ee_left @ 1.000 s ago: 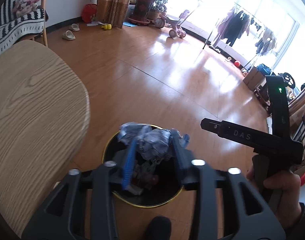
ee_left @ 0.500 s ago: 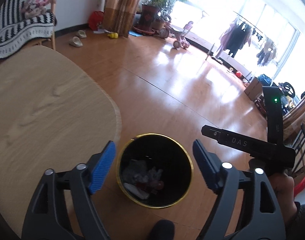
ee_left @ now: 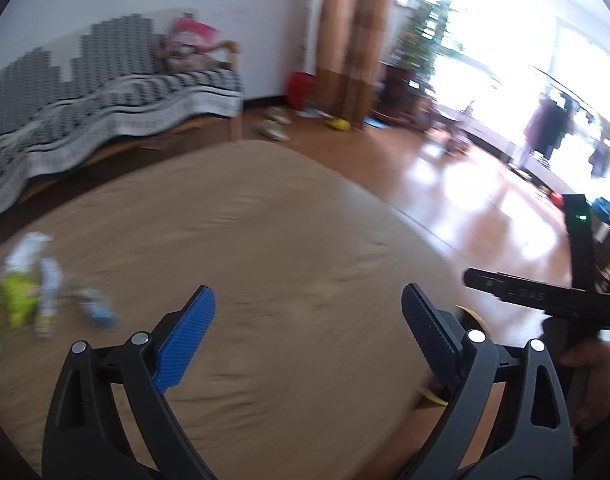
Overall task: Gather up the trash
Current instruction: 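Move both open tools back over the table, then grasp the green juice carton with the left tool while the right tool grasps the blue-white wrapper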
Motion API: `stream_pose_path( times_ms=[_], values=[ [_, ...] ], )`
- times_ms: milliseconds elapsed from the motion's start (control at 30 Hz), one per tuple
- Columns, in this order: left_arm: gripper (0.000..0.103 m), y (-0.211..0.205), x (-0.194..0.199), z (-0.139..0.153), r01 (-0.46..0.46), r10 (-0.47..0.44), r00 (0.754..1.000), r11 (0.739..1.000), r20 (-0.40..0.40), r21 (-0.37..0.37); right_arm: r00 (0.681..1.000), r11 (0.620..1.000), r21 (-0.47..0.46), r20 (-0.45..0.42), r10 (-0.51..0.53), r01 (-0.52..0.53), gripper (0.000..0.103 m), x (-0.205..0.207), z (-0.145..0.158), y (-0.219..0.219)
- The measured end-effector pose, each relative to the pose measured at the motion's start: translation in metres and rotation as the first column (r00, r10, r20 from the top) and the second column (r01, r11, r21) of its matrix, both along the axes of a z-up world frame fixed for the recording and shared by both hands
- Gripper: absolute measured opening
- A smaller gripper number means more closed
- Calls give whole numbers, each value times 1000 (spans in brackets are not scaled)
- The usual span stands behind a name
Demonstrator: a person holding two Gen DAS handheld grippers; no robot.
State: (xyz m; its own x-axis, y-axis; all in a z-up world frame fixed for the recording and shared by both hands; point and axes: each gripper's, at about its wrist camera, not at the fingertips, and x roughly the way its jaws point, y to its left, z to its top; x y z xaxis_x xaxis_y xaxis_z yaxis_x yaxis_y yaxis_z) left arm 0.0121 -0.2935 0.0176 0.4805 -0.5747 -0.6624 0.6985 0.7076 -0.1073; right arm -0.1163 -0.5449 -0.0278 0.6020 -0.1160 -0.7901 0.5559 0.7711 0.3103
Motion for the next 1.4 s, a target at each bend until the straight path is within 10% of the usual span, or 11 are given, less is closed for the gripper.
stream_pose_path(
  times_ms=[233,633,1000,1167,1400],
  values=[
    [92,130,69,-1,-269,269,963,963,24,27,970,969,-37,13,243,-243,84,94,12,110],
    [92,315,154,-37,-560,562,827,827,-29,60,868,865,-69,-28,496,-496,84,183,-5,241],
    [90,337,179,-76,-536,549,834,830,-57,154,811,806,-96,-60,582,-585,84,230,-26,293],
    [72,330,184,-87,-498,519,853,843,-62,202,811,803,-117,-78,579,-584,84,254,-35,306],
    [18,330,179,-88,-493,519,851,842,-79,220,822,799,-193,-132,554,-569,73,279,-47,319]
  ],
)
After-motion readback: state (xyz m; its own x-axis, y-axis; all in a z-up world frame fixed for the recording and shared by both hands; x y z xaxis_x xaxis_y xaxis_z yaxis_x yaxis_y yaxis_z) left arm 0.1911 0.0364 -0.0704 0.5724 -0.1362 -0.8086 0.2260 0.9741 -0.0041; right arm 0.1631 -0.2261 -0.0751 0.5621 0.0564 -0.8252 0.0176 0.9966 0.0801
